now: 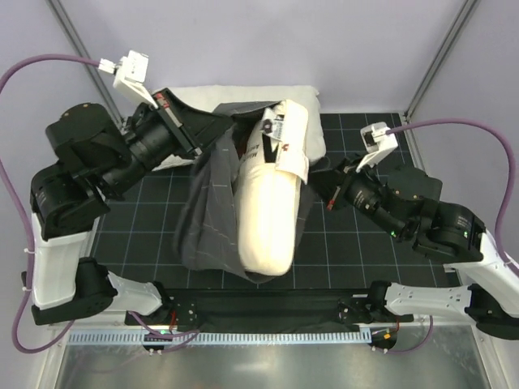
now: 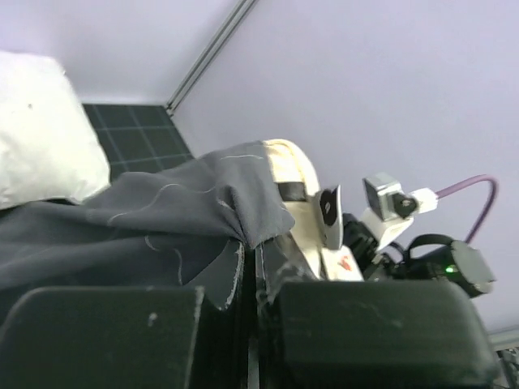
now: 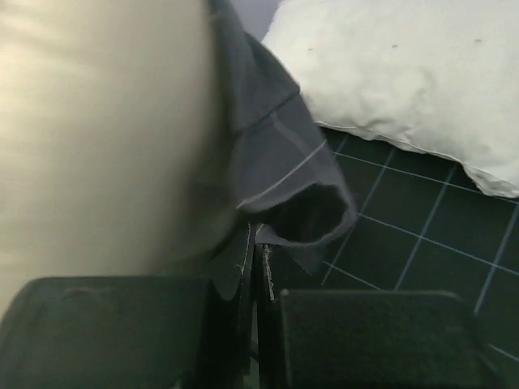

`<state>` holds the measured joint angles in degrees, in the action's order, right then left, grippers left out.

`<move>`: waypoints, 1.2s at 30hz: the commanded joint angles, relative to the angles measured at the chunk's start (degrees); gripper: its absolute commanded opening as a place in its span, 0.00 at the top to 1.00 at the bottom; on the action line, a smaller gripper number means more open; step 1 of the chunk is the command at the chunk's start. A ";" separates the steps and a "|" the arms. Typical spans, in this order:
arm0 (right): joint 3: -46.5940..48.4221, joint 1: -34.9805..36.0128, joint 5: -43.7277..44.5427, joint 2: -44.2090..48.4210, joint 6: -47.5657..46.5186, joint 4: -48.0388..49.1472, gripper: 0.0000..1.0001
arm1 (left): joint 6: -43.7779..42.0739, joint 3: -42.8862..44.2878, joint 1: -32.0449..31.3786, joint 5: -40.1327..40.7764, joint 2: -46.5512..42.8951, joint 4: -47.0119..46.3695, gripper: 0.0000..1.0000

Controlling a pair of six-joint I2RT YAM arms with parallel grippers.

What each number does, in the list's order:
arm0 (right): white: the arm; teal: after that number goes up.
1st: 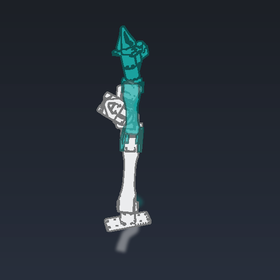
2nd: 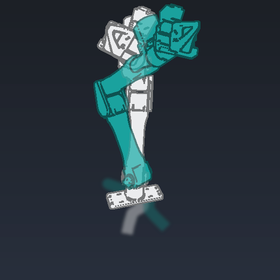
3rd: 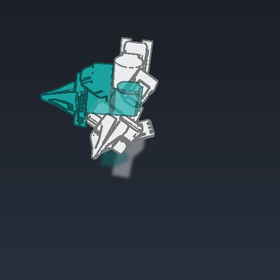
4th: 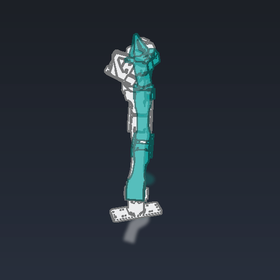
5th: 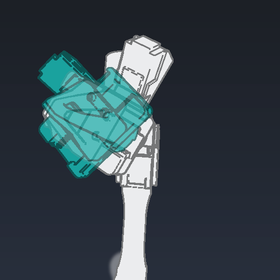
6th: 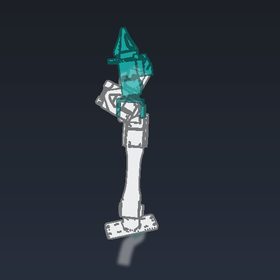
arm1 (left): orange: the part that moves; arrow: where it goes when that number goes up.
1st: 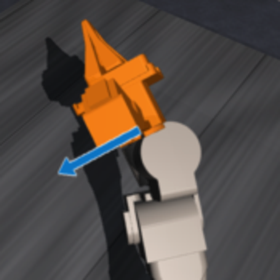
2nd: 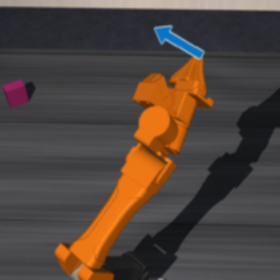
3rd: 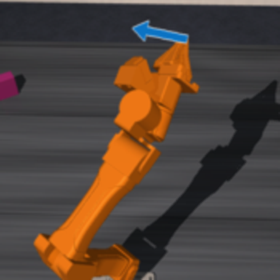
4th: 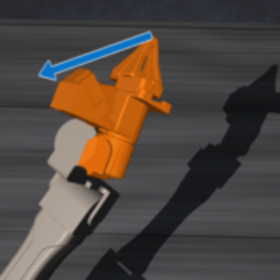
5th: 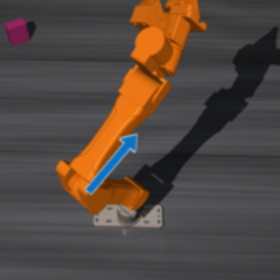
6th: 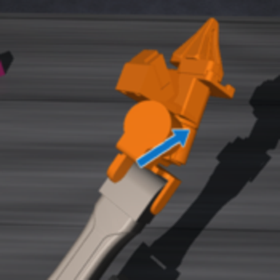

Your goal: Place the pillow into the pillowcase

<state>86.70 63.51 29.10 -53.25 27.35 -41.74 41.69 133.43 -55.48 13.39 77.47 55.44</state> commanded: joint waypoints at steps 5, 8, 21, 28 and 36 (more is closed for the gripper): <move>17.74 -0.66 -9.33 -2.63 -7.31 13.80 0.96 | 2.34 -17.87 0.20 3.03 -10.39 -16.14 1.00; 33.55 -0.66 -12.31 -6.23 -8.54 11.16 0.96 | 3.74 -26.61 0.20 5.50 -13.22 -18.08 1.00; 18.10 -0.66 0.77 -5.29 -10.21 12.11 0.96 | 9.72 -10.39 0.20 -7.24 -8.57 -20.02 1.00; 21.36 -2.95 -3.61 -6.86 -10.56 13.44 0.96 | 6.21 -12.12 0.20 0.49 -12.51 -17.65 0.98; 35.39 -2.95 -8.36 -9.50 -10.21 8.86 0.96 | 3.22 -28.28 0.20 6.03 -14.19 -15.27 0.80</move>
<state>116.71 60.99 21.26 -66.89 17.85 -39.05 46.63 109.67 -55.35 16.36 61.45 42.70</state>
